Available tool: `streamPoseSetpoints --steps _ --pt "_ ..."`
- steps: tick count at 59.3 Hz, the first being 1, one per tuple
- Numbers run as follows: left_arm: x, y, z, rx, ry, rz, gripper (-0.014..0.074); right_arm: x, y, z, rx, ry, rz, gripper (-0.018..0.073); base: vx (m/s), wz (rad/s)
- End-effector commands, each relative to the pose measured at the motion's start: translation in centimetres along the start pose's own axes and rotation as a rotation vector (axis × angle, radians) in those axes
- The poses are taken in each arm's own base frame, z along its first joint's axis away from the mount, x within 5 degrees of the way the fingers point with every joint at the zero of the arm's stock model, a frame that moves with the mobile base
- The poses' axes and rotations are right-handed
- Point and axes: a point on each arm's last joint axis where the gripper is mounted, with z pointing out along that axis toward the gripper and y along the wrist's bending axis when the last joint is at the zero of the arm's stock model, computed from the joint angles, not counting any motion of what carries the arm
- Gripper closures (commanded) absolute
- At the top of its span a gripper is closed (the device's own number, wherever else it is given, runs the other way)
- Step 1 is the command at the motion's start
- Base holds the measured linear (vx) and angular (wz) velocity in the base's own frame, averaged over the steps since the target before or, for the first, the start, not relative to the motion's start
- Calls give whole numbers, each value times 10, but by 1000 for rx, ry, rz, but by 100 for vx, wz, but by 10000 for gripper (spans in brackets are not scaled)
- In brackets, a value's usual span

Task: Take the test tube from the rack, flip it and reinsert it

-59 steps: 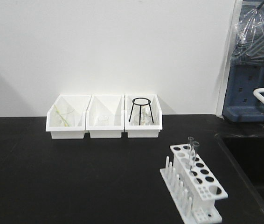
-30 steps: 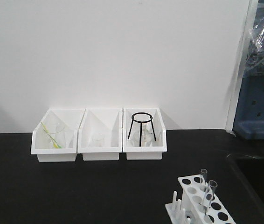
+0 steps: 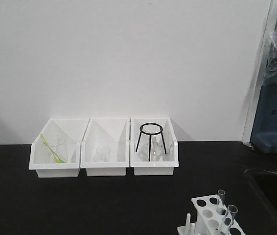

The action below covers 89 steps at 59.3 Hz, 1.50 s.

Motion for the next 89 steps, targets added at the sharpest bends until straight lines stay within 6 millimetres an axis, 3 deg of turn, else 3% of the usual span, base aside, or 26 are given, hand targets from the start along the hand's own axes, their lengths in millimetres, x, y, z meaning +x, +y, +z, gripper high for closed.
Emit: streamPoseSetpoints --steps 1,17,26,33,43,49,55,66,76,83,89 --pt "-7 -2 -1 23 -86 -4 603 -8 -1 -1 9 -89 -24 571 1 0" --pt "-7 -2 -1 23 -86 -4 603 -8 -1 -1 9 -97 -24 571 0 0" --pt "-7 -2 -1 23 -86 -4 603 -25 0 -4 6 -275 16 571 0 0" --pt "-7 -2 -1 23 -86 -4 603 -61 1 -16 -1 -373 33 571 0 0" --pt "-7 -2 -1 23 -86 -4 603 -142 5 -31 9 -482 -55 571 0 0" --pt "-7 -2 -1 23 -86 -4 603 -190 7 -15 31 -485 -151 571 0 0" --pt "-7 -2 -1 23 -86 -4 603 -216 7 12 30 -444 -152 571 0 0" --pt "-7 -2 -1 23 -86 -4 603 -217 7 54 25 -334 -137 568 0 0" --pt "-7 -2 -1 23 -86 -4 603 -212 6 66 25 -294 -142 521 0 0" --pt "-7 -2 -1 23 -86 -4 603 -212 6 66 26 -292 -150 424 0 0" --pt "-7 -2 -1 23 -86 -4 603 -212 6 66 27 -288 -161 266 0 0"
